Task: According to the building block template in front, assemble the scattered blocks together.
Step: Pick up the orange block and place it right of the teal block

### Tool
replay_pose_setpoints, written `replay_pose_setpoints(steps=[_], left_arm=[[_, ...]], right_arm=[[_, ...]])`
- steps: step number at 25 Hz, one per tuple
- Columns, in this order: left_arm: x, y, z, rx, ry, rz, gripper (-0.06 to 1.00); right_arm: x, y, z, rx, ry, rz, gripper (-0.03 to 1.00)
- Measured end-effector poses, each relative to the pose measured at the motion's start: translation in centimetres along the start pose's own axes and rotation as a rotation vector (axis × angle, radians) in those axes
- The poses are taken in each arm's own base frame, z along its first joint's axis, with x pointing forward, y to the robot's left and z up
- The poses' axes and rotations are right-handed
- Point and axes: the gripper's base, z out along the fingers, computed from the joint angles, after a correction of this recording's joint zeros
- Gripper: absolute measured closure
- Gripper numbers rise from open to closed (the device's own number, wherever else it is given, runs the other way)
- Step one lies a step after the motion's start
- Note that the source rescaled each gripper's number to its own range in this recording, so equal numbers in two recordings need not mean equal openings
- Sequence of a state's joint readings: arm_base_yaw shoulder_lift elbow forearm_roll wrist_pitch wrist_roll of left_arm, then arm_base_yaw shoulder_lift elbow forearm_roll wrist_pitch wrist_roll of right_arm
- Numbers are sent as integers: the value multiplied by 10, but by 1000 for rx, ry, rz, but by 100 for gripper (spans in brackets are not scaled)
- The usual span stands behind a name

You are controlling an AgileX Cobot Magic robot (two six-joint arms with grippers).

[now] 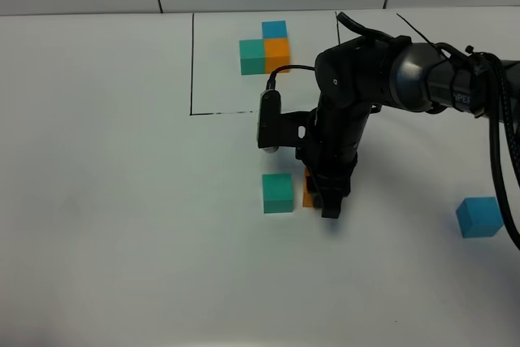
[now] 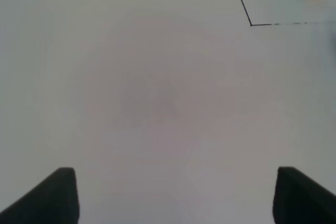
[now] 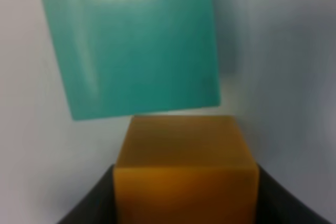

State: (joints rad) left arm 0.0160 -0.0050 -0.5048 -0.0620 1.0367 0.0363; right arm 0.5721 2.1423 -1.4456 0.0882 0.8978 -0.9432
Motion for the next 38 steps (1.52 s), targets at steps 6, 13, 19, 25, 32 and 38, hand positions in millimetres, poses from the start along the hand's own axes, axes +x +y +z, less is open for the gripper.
replay_pose_setpoints(steps=[6, 13, 19, 25, 32, 38], left_arm=[[0, 0, 0, 0, 0, 0, 26], [0, 0, 0, 0, 0, 0, 26], [0, 0, 0, 0, 0, 0, 26], [0, 0, 0, 0, 0, 0, 26], [0, 0, 0, 0, 0, 0, 26], [0, 0, 0, 0, 0, 0, 26]], right_arm=[[-2, 4, 2, -1, 8, -16, 94], [-1, 10, 6, 16, 2, -26, 94], [-3, 16, 9, 22, 9, -51, 94], [-6, 19, 10, 27, 21, -76, 94], [-6, 19, 10, 32, 17, -78, 94], [-6, 19, 11, 36, 13, -77, 94]])
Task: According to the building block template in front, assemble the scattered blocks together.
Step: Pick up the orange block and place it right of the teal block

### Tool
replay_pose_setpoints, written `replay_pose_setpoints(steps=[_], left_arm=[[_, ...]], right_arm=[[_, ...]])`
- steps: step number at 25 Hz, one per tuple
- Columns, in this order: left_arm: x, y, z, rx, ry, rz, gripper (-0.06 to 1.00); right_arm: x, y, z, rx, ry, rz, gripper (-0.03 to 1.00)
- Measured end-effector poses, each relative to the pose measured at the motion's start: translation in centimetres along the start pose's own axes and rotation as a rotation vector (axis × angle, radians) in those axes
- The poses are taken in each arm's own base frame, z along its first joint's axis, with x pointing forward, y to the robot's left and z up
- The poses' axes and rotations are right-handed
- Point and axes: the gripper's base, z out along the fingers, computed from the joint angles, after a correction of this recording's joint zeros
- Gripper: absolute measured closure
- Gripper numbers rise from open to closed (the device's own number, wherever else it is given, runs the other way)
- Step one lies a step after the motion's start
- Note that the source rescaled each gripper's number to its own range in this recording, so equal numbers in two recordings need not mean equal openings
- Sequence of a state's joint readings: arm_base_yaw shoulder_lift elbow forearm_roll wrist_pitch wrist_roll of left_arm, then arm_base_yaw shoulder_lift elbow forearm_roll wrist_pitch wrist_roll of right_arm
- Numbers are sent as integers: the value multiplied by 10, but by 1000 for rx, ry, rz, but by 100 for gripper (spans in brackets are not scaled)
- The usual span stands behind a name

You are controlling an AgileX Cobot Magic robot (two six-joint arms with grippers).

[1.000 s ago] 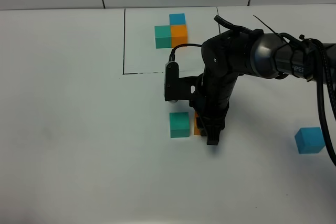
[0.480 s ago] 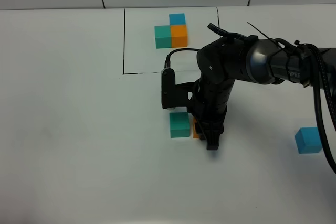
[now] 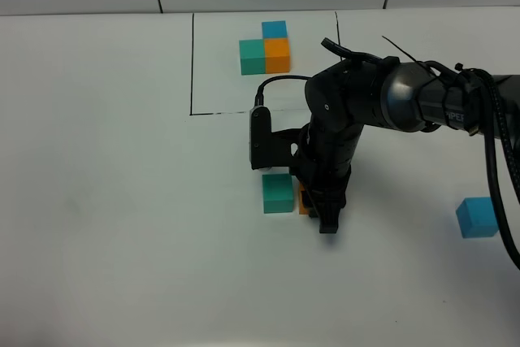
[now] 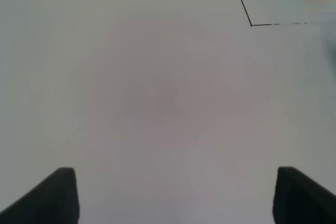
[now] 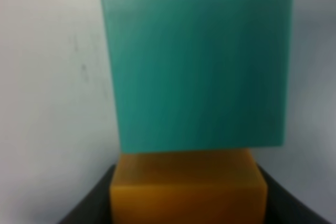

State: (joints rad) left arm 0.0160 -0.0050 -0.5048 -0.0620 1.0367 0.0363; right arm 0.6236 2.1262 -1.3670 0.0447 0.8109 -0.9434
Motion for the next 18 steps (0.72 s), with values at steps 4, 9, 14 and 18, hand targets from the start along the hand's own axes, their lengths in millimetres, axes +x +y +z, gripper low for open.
replay_pose_setpoints(steps=[4, 9, 14, 18], left_arm=[[0, 0, 0, 0, 0, 0, 26], [0, 0, 0, 0, 0, 0, 26], [0, 0, 0, 0, 0, 0, 26], [0, 0, 0, 0, 0, 0, 26]], right_arm=[[0, 0, 0, 5, -4, 0, 94], [0, -1, 0, 7, -6, 1, 94], [0, 0, 0, 8, -6, 1, 94], [0, -1, 0, 9, -7, 2, 94]])
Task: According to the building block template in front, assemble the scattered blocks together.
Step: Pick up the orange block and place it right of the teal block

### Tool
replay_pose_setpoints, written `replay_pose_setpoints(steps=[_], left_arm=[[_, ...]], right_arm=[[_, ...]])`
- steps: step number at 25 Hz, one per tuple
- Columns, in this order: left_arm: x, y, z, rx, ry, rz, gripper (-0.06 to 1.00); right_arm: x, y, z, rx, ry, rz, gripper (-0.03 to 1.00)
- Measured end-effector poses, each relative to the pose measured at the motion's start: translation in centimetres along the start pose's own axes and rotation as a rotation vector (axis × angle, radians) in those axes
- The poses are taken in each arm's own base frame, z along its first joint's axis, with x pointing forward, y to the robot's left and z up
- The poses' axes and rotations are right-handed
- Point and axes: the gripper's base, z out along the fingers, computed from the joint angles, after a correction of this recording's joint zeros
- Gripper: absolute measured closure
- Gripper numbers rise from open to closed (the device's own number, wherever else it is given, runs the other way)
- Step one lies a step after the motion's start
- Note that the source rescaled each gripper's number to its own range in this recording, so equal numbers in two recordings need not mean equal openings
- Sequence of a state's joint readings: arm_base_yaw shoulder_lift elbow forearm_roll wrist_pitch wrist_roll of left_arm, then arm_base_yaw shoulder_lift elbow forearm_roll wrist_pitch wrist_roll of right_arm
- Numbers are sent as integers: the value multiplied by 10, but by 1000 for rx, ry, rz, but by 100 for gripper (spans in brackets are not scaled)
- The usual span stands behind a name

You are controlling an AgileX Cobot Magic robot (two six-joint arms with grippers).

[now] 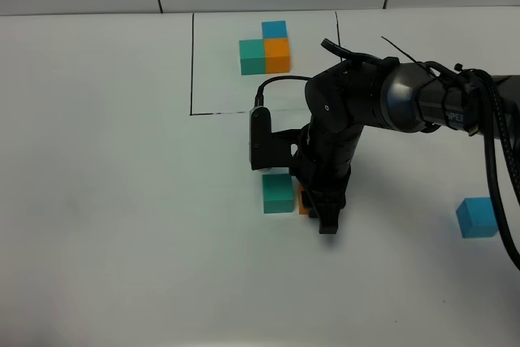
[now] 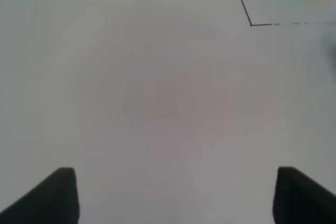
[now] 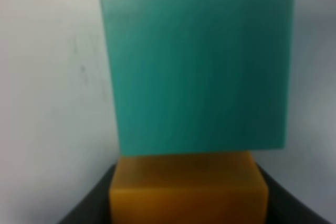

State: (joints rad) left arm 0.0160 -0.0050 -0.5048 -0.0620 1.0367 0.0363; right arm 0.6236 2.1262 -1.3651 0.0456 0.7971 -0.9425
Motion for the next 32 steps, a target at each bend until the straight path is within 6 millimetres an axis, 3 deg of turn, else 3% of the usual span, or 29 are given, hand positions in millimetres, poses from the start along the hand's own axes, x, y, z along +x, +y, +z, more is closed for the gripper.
replay_pose_setpoints(steps=[32], left_arm=[[0, 0, 0, 0, 0, 0, 26]], right_arm=[[-7, 2, 3, 19, -16, -7, 94]])
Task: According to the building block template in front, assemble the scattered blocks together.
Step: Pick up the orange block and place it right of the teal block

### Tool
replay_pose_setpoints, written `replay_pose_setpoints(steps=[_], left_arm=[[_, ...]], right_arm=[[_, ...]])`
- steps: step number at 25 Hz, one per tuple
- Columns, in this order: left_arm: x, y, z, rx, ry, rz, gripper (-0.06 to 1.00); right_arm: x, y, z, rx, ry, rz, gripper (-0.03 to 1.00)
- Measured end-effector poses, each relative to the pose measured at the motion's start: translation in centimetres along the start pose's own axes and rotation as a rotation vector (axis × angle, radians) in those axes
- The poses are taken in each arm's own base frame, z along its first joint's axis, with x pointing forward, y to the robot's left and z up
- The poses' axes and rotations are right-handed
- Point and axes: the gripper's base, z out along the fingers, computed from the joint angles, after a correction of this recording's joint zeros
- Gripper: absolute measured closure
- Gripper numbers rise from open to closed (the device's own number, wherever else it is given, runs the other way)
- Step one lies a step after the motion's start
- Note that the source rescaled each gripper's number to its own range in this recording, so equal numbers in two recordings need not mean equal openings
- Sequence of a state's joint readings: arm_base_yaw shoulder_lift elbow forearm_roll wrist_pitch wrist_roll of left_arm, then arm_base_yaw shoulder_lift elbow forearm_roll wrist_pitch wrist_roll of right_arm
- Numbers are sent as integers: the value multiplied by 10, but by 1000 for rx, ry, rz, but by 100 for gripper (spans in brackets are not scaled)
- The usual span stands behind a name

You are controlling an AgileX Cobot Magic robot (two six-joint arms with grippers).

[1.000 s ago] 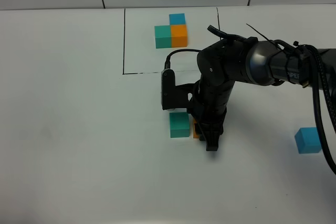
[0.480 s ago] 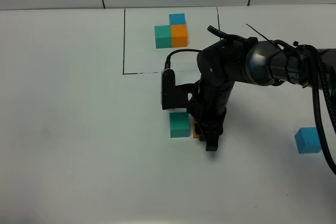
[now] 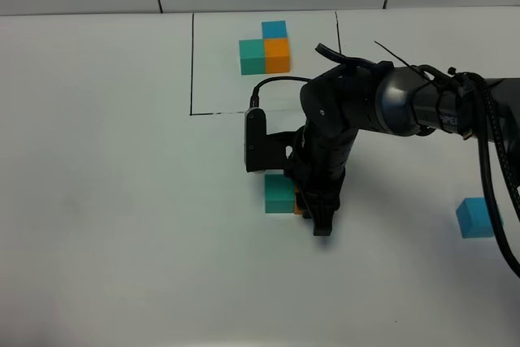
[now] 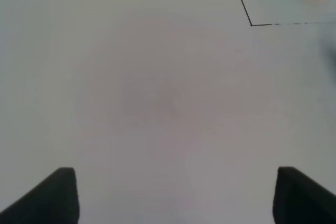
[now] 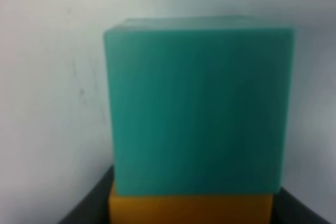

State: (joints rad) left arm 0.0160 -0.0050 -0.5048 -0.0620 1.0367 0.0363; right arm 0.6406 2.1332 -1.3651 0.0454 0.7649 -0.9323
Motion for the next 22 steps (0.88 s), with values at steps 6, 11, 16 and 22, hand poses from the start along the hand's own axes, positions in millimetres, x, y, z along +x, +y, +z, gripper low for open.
replay_pose_setpoints(steps=[6, 11, 16, 22], left_arm=[[0, 0, 0, 0, 0, 0, 26], [0, 0, 0, 0, 0, 0, 26], [0, 0, 0, 0, 0, 0, 26], [0, 0, 0, 0, 0, 0, 26]], right_arm=[[-1, 0, 0, 2, -2, -1, 94], [-1, 0, 0, 2, -2, -1, 94], [-1, 0, 0, 2, -2, -1, 94], [-1, 0, 0, 2, -2, 3, 92]])
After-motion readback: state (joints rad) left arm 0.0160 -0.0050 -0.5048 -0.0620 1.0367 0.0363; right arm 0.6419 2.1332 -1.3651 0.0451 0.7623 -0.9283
